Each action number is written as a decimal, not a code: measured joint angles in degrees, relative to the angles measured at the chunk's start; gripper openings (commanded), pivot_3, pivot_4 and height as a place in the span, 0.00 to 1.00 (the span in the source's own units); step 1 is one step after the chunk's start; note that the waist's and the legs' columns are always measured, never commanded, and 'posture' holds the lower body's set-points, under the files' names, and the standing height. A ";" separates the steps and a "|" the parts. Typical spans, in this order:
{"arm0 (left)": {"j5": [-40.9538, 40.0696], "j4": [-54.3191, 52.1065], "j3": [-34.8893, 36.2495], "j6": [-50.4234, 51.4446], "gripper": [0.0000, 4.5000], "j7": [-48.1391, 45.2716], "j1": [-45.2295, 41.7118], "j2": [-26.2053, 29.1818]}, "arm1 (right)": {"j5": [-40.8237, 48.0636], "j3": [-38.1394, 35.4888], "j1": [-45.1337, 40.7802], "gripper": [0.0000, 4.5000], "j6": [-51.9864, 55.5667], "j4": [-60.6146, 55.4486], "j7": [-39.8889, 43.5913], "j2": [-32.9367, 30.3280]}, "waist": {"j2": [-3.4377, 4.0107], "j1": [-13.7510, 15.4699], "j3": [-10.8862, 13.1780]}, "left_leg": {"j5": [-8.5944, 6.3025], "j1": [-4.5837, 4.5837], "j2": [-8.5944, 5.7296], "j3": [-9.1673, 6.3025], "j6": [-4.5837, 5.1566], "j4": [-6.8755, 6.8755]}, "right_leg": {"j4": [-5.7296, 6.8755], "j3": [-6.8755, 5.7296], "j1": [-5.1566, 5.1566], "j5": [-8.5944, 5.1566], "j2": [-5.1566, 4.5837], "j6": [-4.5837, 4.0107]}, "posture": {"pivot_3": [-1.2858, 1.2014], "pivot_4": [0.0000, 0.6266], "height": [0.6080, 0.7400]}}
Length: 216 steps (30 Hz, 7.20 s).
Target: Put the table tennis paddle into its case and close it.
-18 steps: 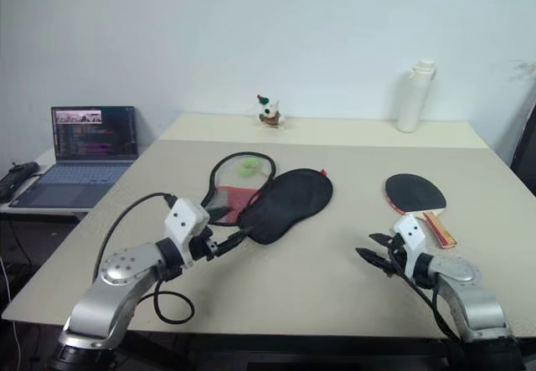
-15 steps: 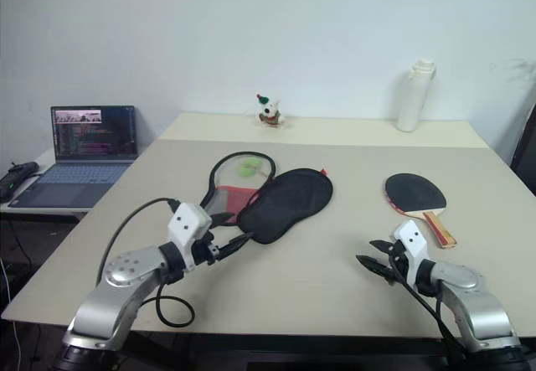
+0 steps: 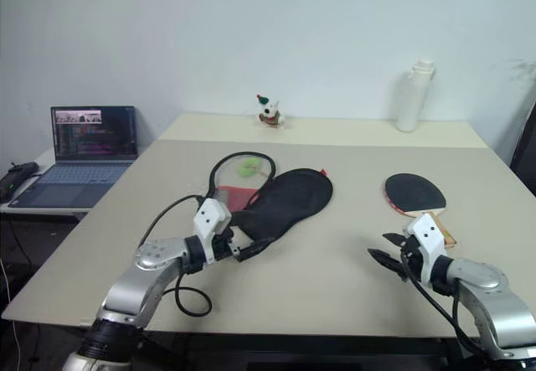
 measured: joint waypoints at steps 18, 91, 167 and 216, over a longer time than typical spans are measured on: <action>5.49 24.68 -4.61 -12.31 0.99 -13.39 -10.46 -1.63 | 2.64 3.23 -0.74 0.65 1.76 -6.40 -3.05 4.21 | -0.02 -0.03 0.01 | 0.00 -0.05 -0.01 0.00 0.00 0.01 | 0.04 -0.01 -0.07 0.01 0.00 0.02 | 0.52 0.24 1.00; 7.94 15.00 -4.64 11.60 0.01 -1.03 -11.70 -10.95 | 4.51 0.91 1.36 0.65 3.28 -8.87 -6.40 3.76 | -0.03 0.26 -0.01 | -0.01 0.01 -0.07 -0.03 0.01 0.05 | 0.05 0.01 0.05 -0.01 -0.02 0.09 | 0.52 0.24 1.00; -4.83 3.04 8.07 13.56 1.00 -4.53 -7.13 0.53 | -2.37 5.79 -28.50 0.39 17.78 25.92 -29.35 32.77 | -0.10 -2.02 -0.01 | -0.01 0.07 -0.07 1.00 0.02 0.02 | 0.87 1.31 -0.77 0.19 -0.04 0.08 | 0.52 0.24 1.00; -8.77 -6.55 1.59 12.10 1.00 -8.91 -2.24 2.53 | -0.37 3.91 -30.76 0.83 25.87 25.87 -15.94 5.37 | -0.16 -1.66 0.03 | -0.06 -0.04 -0.11 1.05 0.10 0.00 | 0.65 1.31 -0.78 0.03 -0.05 0.35 | 0.52 0.24 1.00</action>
